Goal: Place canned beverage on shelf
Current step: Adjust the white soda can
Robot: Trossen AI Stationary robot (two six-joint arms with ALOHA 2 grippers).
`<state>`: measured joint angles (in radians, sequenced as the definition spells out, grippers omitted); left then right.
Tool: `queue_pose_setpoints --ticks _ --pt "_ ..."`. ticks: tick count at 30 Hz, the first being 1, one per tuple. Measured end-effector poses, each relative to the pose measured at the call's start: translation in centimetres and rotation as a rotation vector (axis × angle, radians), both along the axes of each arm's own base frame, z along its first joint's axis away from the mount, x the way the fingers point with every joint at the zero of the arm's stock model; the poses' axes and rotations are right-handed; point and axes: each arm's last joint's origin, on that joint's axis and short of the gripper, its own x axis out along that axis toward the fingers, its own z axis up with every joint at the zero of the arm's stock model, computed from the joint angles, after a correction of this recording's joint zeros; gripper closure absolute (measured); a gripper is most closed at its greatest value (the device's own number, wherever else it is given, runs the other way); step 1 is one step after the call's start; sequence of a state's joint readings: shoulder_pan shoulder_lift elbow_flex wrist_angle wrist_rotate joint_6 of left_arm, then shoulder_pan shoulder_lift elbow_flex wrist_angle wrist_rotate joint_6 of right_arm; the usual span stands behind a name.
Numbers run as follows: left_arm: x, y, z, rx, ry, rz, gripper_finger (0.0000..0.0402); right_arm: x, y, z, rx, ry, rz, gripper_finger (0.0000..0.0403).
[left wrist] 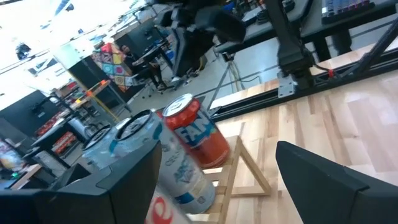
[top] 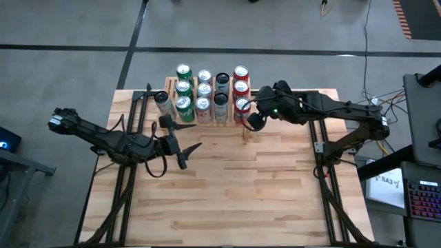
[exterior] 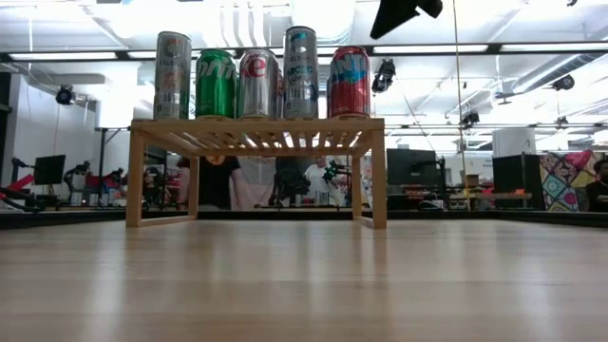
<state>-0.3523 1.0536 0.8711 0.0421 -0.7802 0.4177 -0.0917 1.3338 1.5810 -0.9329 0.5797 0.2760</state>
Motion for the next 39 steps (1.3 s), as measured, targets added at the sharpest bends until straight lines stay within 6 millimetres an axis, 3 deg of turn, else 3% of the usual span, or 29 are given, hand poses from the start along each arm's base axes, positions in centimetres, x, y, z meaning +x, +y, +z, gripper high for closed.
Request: queue_pose_setpoints --ticks 6,13,19,25,34,36,39 --pt "-0.6 0.3 1.0 0.014 0.013 0.057 0.0100 -0.6 1.3 0.9 -0.030 -0.040 0.069 0.0394" --pt "-1.2 0.6 3.1 0.052 0.126 0.059 0.0101 -0.1 3.2 0.5 -0.055 -0.068 0.163 0.0394" --pt "-1.8 1.6 5.2 0.095 0.212 -0.006 0.0126 0.2 3.9 0.9 -0.077 -0.106 0.204 0.0394" --pt "-2.0 4.0 7.0 0.072 0.243 -0.037 0.0198 0.1 3.9 1.1 -0.093 -0.108 0.216 0.0394" --pt "-1.0 6.4 5.8 0.052 0.307 0.063 0.0376 0.2 3.9 0.9 -0.105 -0.086 0.227 0.0394" --pt "-0.3 6.6 5.5 0.049 0.311 0.073 0.0393 0.2 3.9 0.9 -0.105 -0.086 0.227 0.0394" --pt "0.7 6.9 4.9 0.049 0.332 0.084 0.0388 0.2 3.9 0.9 -0.106 -0.085 0.228 0.0394"
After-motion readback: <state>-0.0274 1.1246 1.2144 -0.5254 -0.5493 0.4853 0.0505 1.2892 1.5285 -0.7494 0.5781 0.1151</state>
